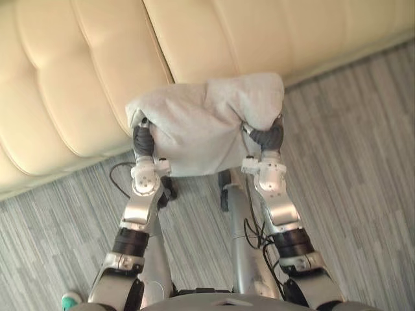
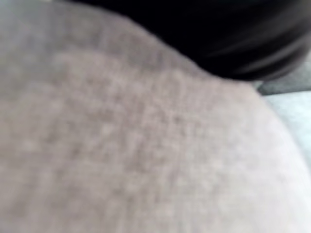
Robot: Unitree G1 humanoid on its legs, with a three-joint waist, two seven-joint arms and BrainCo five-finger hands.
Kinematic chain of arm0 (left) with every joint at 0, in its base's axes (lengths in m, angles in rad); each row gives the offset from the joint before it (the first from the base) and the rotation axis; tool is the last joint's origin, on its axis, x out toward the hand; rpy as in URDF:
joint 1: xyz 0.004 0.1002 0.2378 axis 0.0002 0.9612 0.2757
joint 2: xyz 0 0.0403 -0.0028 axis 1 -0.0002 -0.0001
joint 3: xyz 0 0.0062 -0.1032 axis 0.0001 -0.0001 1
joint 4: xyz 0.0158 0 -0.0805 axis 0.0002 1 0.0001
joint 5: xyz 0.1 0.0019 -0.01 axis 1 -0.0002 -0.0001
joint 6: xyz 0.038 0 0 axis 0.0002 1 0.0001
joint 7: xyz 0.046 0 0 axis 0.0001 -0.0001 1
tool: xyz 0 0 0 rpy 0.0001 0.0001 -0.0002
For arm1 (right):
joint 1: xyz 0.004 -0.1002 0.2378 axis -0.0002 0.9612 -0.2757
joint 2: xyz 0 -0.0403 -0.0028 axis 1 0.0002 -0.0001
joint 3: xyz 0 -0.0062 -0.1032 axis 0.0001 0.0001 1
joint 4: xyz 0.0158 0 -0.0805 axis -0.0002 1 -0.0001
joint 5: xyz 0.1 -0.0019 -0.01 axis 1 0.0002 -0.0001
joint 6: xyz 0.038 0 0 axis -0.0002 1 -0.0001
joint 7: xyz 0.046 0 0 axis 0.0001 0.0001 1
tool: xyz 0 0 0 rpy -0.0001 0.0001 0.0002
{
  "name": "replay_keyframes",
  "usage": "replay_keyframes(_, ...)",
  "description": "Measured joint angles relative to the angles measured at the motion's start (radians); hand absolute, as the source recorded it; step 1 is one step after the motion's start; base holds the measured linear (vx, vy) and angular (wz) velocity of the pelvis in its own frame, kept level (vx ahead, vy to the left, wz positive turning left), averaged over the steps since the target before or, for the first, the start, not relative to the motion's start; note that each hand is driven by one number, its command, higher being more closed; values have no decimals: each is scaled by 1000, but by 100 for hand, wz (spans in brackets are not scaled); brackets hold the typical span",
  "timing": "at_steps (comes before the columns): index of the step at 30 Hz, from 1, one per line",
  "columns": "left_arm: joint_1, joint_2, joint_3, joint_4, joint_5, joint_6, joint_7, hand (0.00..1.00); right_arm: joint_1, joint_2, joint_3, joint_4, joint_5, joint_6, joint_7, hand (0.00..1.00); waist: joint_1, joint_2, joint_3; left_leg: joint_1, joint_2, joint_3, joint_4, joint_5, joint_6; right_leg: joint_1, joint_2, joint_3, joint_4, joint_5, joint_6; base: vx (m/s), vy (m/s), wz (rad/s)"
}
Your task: Pick up cushions and gather them together orderly.
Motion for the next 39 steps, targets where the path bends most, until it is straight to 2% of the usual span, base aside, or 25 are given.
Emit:
replay_keyframes(3, 102, -12, -3, -76, 1, -8, -16, 100, 129, 13, 11, -39, 33, -12, 58, 100, 2, -1, -35, 154, -27, 4, -79, 3, -7, 163, -18, -20, -94, 2, 2, 189, 40, 14)
replay_keyframes(4, 152, -12, -3, -105, 2, -11, -26, 100, 186, 17, 23, -53, 44, -13, 86, 100, 5, -2, -75, 202, -34, 7, -109, 4, -9, 216, -20, -24, -135, 3, 3, 213, 46, 12)
replay_keyframes(6, 188, -12, -3, -115, 2, -17, -39, 100, 235, 22, 27, -69, 53, -13, 113, 100, 10, -3, -99, 262, -44, 15, -144, 3, -10, 279, -26, -28, -176, 4, 5, 194, 28, 3)
replay_keyframes(8, 270, -13, -8, -146, 2, -17, -60, 100, 301, 45, 28, -71, 58, -13, 153, 100, 10, -2, -151, 368, -62, 30, -209, 4, -13, 390, -35, -36, -259, 21, 17, 229, 21, -1)
replay_keyframes(12, 324, -12, -11, -152, 3, -18, -91, 100, 356, 48, 28, -71, 60, -13, 191, 100, 12, -12, -225, 471, -82, 37, -298, 21, -25, 512, -35, -50, -389, 55, 19, 189, 6, 1)
replay_keyframes(21, 435, -15, -8, -155, 36, -19, -129, 100, 413, 48, 23, -57, 49, -10, 260, 100, 3, -33, -309, 645, -159, -3, -486, 71, -31, 722, -52, -50, -625, 139, 27, 111, 1, 1)
replay_keyframes(26, 467, -14, -5, -139, 39, -18, -154, 100, 413, 50, 22, 15, 49, -10, 269, 100, 1, -47, -327, 658, -186, -19, -502, 80, -24, 744, -71, -48, -661, 165, 32, -29, 57, 2)
replay_keyframes(30, 492, -12, 1, -137, 39, -18, -157, 100, 415, 55, 22, 17, 49, -9, 281, 100, 12, -53, -323, 652, -205, -27, -492, 69, -28, 735, -92, -45, -657, 158, 30, -118, 80, -3)
replay_keyframes(31, 493, -12, 2, -137, 39, -19, -158, 100, 414, 58, 22, 17, 49, -9, 281, 100, 26, -60, -318, 636, -212, -37, -471, 46, -27, 705, -96, -35, -616, 140, 23, -149, 104, -17)
replay_keyframes(33, 493, -11, 4, -137, 39, -18, -164, 100, 414, 59, 23, 20, 47, -9, 281, 100, 27, -74, -307, 614, -234, -68, -440, 24, -21, 667, -115, -44, -538, 101, 7, -120, 102, 1)
replay_keyframes(36, 495, -9, 2, -137, 39, -18, -167, 100, 408, 60, 23, 57, 47, -10, 281, 100, 6, -91, -290, 613, -269, -95, -427, 9, 3, 645, -158, -82, -438, 54, -67, -36, 94, 23)
replay_keyframes(37, 495, -8, 3, -138, 39, -18, -167, 100, 407, 60, 27, 61, 47, -10, 282, 100, 5, -89, -288, 609, -269, -99, -415, 5, 10, 629, -160, -84, -396, 66, -68, -8, 79, 8)
replay_keyframes(38, 495, 1, 5, -142, 39, -18, -164, 100, 398, 62, 39, 75, 48, -10, 282, 100, 7, -78, -279, 606, -261, -104, -401, -2, 22, 579, -161, -97, -298, 106, -65, -1, 59, 6)
replay_keyframes(39, 488, 20, 5, -143, 39, -18, -161, 100, 385, 67, 47, 100, 48, -9, 281, 100, 1, -52, -261, 606, -245, -116, -406, -7, 31, 534, -153, -111, -243, 85, -85, 12, 20, 6)
